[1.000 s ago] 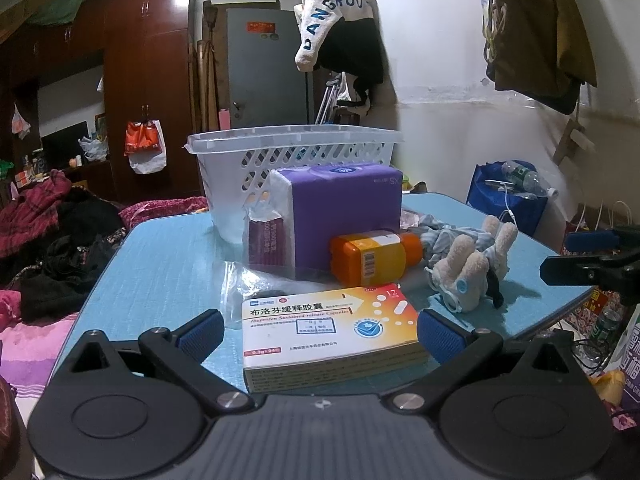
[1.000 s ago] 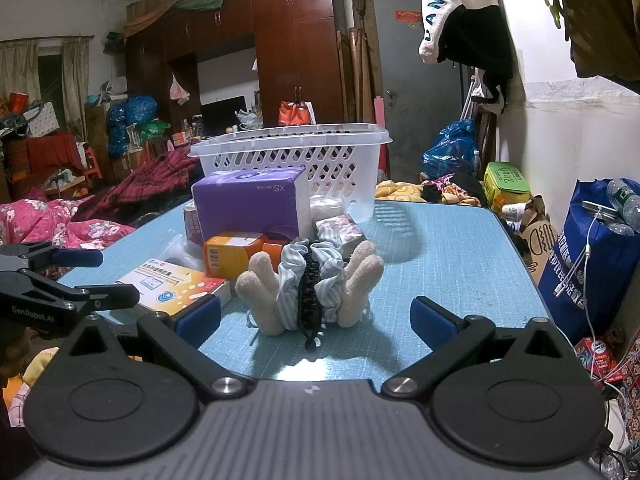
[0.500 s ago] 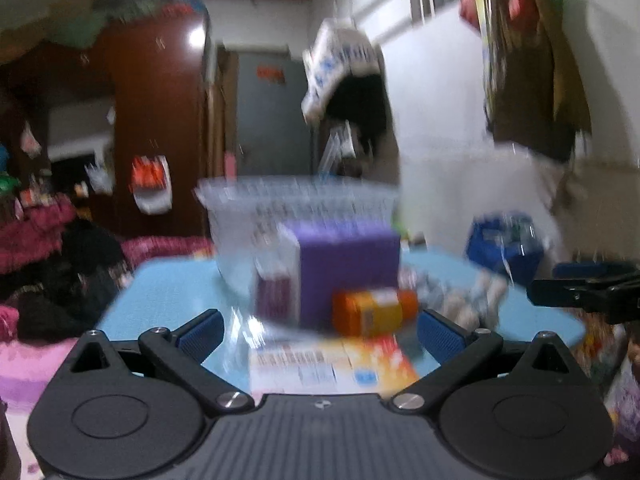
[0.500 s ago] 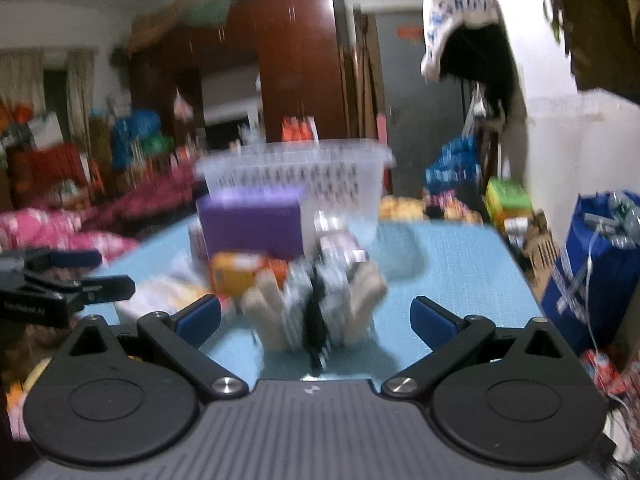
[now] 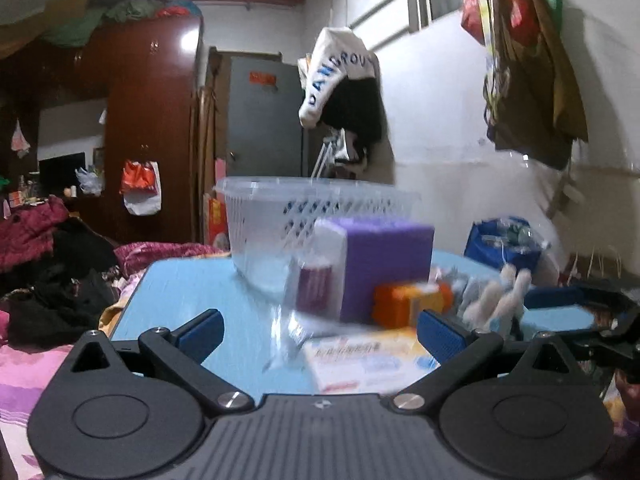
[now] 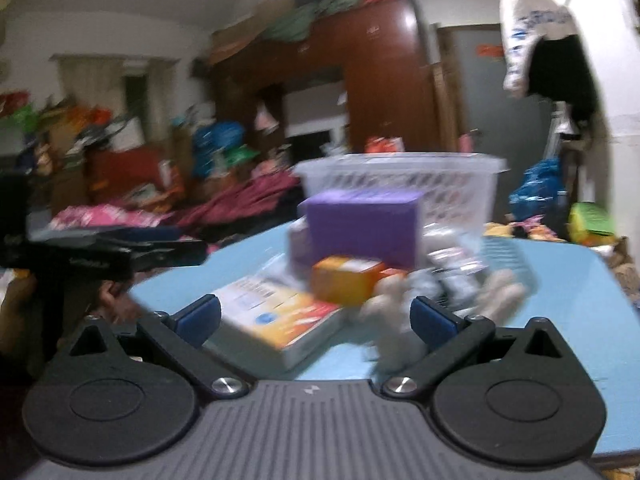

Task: Organize objects
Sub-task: 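Lower the left gripper onto the white-and-orange medicine box and close, then carry the medicine box with the left gripper into the white basket and release, then grasp the white gloves with the right gripper, then carry the gloves with the right gripper into the basket and release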

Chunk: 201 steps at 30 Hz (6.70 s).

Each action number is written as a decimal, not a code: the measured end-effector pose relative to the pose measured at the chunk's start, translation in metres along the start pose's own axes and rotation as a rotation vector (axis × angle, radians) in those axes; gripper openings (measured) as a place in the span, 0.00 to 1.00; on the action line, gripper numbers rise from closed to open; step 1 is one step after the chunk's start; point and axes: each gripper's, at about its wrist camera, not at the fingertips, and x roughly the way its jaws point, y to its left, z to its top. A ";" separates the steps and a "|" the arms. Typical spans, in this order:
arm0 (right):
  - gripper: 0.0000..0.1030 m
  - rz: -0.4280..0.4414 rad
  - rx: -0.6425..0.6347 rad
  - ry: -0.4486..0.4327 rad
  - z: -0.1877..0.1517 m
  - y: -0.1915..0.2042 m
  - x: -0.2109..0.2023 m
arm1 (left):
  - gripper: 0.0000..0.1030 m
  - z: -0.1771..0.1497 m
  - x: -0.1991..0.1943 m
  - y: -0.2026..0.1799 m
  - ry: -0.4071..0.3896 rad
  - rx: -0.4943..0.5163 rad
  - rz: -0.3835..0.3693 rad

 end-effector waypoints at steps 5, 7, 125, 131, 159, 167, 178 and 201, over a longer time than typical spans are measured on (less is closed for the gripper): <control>0.99 0.078 -0.031 0.036 -0.003 0.009 0.014 | 0.94 -0.017 0.009 0.015 0.045 0.011 -0.073; 0.90 0.099 -0.026 0.063 -0.005 0.012 0.017 | 0.91 -0.021 0.013 0.020 0.056 -0.004 -0.110; 0.93 -0.290 0.178 -0.107 -0.024 -0.070 -0.073 | 0.81 -0.001 0.063 -0.099 0.052 0.025 -0.132; 0.61 -0.260 0.185 -0.080 -0.030 -0.076 -0.064 | 0.53 -0.005 0.062 -0.116 0.069 0.058 -0.152; 0.14 -0.194 0.015 -0.235 0.022 -0.023 -0.081 | 0.15 0.042 0.015 -0.089 -0.163 0.080 -0.237; 0.13 -0.219 -0.067 -0.313 0.113 -0.023 -0.036 | 0.15 0.132 0.042 -0.069 -0.258 0.154 -0.136; 0.13 -0.295 0.016 -0.098 0.151 -0.082 0.082 | 0.15 0.188 0.178 -0.027 -0.019 0.154 -0.067; 1.00 -0.281 0.120 -0.023 0.110 -0.107 0.047 | 0.84 0.152 0.160 -0.001 -0.080 0.128 0.048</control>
